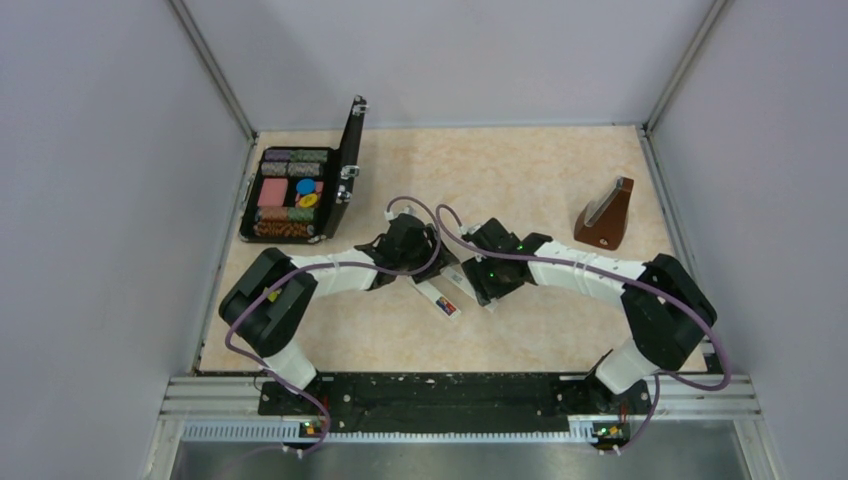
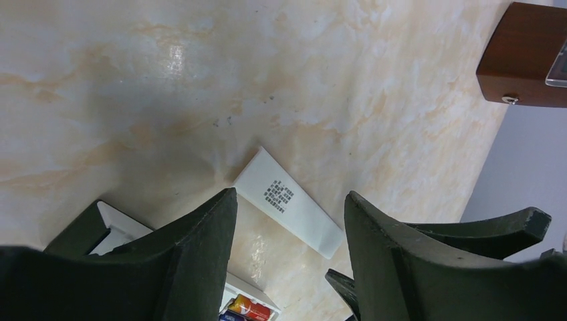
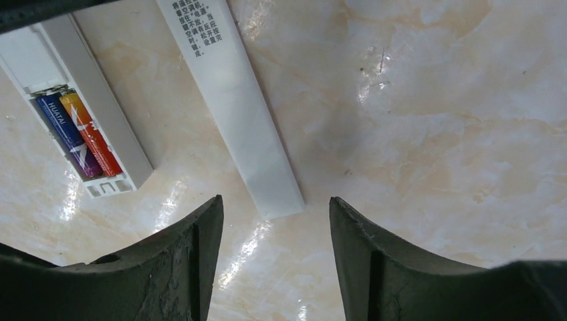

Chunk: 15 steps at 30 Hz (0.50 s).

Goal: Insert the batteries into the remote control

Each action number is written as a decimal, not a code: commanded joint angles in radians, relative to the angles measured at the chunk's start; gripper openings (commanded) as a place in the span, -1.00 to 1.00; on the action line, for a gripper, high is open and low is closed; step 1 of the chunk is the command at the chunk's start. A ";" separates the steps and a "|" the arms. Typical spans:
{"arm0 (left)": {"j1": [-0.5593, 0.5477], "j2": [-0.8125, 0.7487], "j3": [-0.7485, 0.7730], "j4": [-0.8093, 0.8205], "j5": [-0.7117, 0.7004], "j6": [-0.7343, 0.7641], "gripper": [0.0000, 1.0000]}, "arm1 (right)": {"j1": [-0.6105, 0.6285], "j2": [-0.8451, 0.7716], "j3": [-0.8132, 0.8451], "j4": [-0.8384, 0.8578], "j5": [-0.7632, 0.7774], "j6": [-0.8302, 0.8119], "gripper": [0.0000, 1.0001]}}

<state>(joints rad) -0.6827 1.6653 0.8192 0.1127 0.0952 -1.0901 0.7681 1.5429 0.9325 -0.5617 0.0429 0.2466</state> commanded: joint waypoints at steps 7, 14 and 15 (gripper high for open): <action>0.007 -0.003 0.032 -0.029 -0.038 0.037 0.29 | 0.004 0.061 -0.031 0.065 -0.024 -0.078 0.07; 0.015 -0.014 0.029 -0.046 -0.047 0.042 0.29 | 0.005 0.085 -0.035 0.079 0.000 -0.053 -0.43; 0.016 -0.019 0.029 -0.050 -0.051 0.043 0.28 | 0.005 0.080 -0.034 0.079 0.002 -0.046 -0.45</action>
<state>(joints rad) -0.6746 1.6653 0.8196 0.0700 0.0708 -1.0691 0.7685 1.6028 0.9031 -0.5117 0.0326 0.1833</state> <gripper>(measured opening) 0.646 0.311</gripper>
